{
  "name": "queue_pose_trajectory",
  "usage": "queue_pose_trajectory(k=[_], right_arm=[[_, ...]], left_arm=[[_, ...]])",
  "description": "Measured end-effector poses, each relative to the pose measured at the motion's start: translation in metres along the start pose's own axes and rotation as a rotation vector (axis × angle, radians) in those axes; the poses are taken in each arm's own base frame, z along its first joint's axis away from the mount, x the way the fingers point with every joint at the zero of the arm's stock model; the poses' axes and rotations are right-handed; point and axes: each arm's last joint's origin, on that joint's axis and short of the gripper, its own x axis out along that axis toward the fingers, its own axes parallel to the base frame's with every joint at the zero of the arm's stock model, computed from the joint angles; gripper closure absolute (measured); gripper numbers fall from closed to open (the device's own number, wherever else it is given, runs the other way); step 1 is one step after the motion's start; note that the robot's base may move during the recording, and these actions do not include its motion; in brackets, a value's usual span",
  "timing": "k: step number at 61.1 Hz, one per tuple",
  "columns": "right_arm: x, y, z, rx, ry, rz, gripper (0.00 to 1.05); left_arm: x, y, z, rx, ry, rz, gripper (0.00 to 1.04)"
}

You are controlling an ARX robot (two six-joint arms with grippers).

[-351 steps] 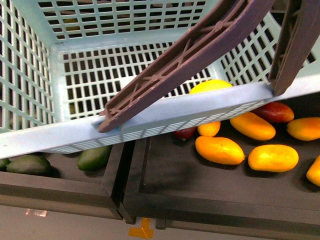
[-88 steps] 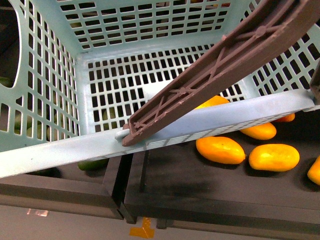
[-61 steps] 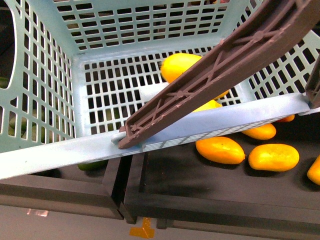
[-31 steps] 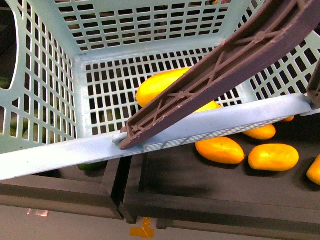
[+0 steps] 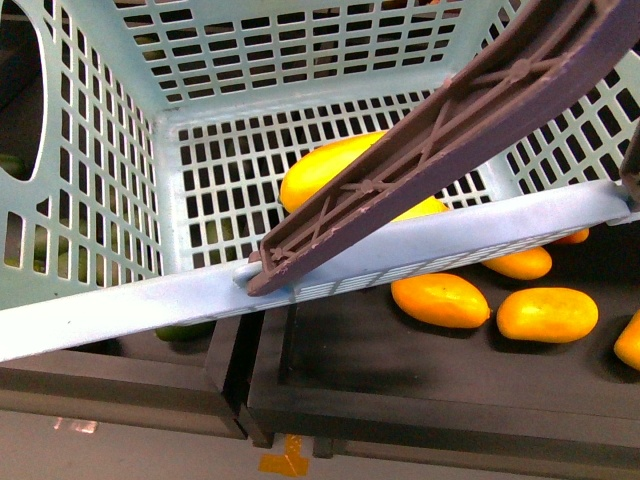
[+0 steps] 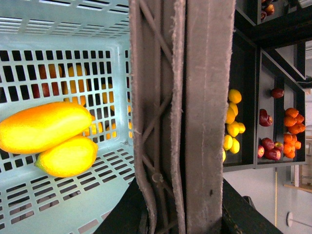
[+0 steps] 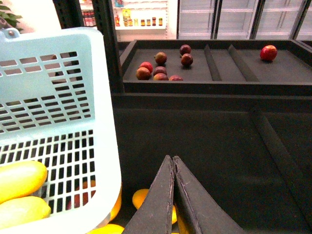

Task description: Pick lemon and mango into basket

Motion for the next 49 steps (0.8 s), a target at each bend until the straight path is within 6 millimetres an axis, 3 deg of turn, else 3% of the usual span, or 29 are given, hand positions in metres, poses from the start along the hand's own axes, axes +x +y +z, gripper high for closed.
queue_pose_trajectory(k=[25,49], right_arm=[[-0.015,0.0,-0.012,0.0,-0.017,0.0,1.03],[-0.024,0.0,-0.011,0.0,-0.027,0.001,1.03]], left_arm=[[0.0,0.0,0.0,0.0,0.003,-0.002,0.86],[0.0,0.0,0.0,0.0,0.001,-0.001,0.86]])
